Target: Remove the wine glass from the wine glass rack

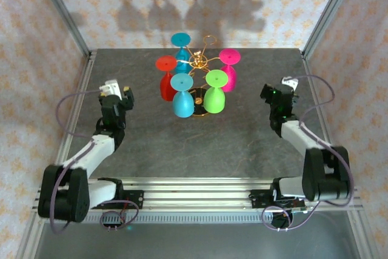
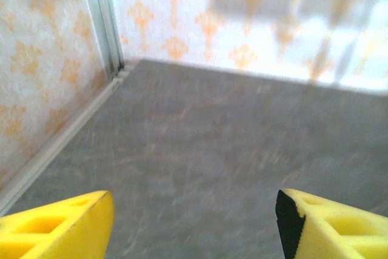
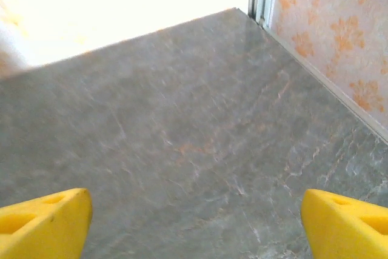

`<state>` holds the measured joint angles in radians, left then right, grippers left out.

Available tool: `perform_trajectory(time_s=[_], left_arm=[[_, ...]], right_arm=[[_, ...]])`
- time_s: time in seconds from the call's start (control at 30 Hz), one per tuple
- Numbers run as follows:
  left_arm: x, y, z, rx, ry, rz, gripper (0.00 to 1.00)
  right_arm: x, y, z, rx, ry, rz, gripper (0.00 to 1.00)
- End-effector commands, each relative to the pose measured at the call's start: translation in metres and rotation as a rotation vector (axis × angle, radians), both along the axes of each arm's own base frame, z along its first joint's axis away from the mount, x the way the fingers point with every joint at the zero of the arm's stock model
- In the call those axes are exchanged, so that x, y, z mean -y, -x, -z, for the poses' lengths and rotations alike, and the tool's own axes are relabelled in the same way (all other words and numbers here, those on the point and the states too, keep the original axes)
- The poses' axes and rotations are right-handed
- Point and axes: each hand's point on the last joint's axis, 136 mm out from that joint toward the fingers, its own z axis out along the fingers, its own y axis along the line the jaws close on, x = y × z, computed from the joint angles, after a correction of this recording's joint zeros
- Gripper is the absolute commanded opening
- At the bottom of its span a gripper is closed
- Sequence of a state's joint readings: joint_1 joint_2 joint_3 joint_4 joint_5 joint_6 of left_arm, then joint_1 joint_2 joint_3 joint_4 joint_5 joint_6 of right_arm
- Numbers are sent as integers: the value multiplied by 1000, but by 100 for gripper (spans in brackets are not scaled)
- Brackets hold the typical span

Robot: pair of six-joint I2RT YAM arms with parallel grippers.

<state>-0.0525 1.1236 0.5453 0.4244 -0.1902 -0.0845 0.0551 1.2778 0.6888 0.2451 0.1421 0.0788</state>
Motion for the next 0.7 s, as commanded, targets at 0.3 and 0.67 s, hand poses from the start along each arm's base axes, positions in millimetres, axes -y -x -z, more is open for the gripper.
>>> perform_trajectory(time_s=[0.3, 0.67], left_arm=[[64, 70, -64, -199, 287, 186, 64], [98, 142, -93, -332, 402, 395, 62]], right_arm=[[-106, 62, -106, -154, -578, -420, 75], [-175, 94, -178, -140, -935, -730, 71]])
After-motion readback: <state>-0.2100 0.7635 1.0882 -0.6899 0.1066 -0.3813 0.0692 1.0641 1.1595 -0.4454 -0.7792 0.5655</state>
